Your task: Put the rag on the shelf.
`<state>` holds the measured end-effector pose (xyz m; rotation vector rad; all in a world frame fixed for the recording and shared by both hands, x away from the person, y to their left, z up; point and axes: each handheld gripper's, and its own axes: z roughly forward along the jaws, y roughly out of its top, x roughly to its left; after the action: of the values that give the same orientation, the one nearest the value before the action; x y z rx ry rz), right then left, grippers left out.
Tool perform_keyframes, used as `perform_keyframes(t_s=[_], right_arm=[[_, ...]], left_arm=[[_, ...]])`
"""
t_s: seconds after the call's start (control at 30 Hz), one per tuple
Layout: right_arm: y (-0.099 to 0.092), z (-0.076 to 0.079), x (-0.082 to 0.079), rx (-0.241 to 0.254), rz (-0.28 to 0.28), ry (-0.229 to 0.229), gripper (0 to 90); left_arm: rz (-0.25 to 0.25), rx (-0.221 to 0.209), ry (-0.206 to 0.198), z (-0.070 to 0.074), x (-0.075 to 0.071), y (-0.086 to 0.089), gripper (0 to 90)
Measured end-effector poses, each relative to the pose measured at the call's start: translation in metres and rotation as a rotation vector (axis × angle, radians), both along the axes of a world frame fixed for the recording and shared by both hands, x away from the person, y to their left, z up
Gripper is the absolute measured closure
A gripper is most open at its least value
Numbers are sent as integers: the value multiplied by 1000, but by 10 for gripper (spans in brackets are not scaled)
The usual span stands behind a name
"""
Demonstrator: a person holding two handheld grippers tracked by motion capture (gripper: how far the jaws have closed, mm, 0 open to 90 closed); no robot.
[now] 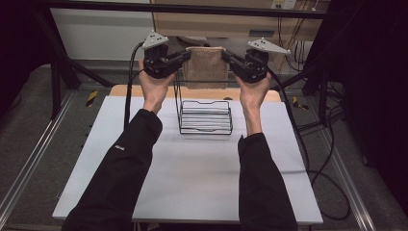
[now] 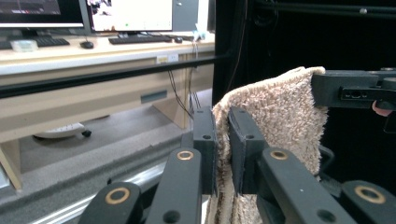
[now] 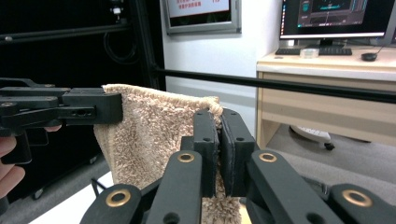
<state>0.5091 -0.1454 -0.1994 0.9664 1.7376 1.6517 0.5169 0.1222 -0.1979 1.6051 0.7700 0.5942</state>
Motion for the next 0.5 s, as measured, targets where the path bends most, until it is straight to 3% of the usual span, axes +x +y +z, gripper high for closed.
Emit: perform_keyframes(t_s=[0.2,0.5], right_arm=[[-1,-13,-7,0,15,10,860],[-2,-19,-15,-4,28,4,858]], left_arm=[[-25,7,6,-11,-8,3,817],[-53,11,2,-17,-18,6,815]])
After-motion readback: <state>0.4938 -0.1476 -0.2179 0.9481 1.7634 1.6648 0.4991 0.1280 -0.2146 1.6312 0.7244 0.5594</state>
